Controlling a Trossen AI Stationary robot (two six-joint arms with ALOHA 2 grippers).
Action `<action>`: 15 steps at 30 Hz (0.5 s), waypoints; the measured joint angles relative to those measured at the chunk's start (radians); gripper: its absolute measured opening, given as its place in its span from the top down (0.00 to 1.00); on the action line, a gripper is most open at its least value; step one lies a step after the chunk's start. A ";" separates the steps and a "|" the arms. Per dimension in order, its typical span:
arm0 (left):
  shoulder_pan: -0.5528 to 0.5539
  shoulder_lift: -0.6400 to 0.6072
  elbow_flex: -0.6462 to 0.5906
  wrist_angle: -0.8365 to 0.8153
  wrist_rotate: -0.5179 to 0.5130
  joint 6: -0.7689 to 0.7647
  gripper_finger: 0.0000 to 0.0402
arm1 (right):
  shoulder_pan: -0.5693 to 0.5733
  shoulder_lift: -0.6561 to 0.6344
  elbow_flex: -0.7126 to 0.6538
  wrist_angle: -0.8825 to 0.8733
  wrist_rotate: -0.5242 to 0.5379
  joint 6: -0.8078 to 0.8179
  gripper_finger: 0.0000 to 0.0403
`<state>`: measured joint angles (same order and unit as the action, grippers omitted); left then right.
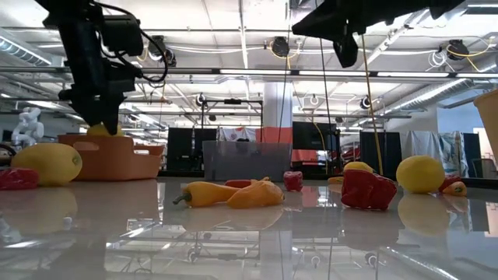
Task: Sort produce into baskets
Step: Put the lemon into the orange bin
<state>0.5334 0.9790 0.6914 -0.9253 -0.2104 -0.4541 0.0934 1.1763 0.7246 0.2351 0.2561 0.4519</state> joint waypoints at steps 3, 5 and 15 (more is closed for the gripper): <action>0.007 0.024 0.000 -0.002 0.003 -0.004 0.38 | -0.023 0.000 0.000 -0.059 -0.023 0.052 1.00; 0.007 0.033 0.000 -0.001 0.016 -0.008 0.37 | -0.036 0.000 0.000 -0.103 -0.040 0.080 1.00; 0.005 0.035 0.083 -0.068 0.034 0.008 0.37 | -0.076 0.000 0.000 -0.189 -0.161 0.036 1.00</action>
<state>0.5382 1.0142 0.7741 -0.9930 -0.1762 -0.4460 0.0176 1.1763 0.7246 0.0458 0.0951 0.4876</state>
